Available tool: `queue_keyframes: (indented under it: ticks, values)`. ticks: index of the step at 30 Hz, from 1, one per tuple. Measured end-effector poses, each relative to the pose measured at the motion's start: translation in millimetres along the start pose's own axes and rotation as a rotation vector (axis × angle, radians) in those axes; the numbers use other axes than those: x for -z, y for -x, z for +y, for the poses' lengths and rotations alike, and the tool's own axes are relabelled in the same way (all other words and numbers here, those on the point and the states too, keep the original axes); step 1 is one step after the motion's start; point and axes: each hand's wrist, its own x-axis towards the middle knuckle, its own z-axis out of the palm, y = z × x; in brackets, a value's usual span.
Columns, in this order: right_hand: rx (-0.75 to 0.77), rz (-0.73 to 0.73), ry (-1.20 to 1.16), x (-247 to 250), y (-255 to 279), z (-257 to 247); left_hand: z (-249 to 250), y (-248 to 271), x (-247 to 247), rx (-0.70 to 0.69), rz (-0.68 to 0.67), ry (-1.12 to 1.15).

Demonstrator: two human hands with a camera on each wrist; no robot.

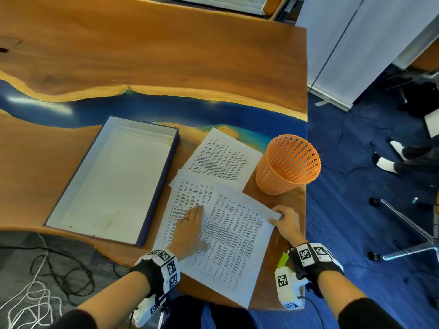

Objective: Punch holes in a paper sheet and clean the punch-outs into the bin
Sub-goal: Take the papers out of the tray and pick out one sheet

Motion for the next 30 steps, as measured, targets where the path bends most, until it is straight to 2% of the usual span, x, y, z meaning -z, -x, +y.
queue_keyframes:
  ticks: [3, 10, 14, 20, 25, 28, 30]
  values:
    - [-0.014, 0.029, -0.11, 4.8, 3.6, -4.5, -0.9, -2.5, 3.2, 0.006, 0.066, 0.116]
    - [-0.039, 0.097, -0.235, 7.6, -1.0, -7.7, -8.3, -14.1, -0.1, 0.019, 0.11, 0.374]
    - [-0.079, 0.116, -0.327, 2.8, -7.7, -13.0, -11.9, -11.7, 6.8, -0.043, 0.184, 0.536]
    - [-0.078, 0.098, -0.435, -11.9, -19.1, -37.1, -36.3, -15.9, 29.4, -0.047, 0.328, 0.564]
    - [-0.003, -0.093, -0.344, -26.1, -23.9, -70.2, -60.5, -24.8, 52.8, -0.046, 0.466, 0.55]
    - [0.031, -0.228, -0.139, -34.8, -34.8, -89.4, -69.9, -27.4, 66.8, -0.022, 0.556, 0.532]
    - [0.09, -0.259, 0.066, -39.8, -42.9, -96.9, -74.4, -29.2, 75.5, 0.014, 0.597, 0.53]
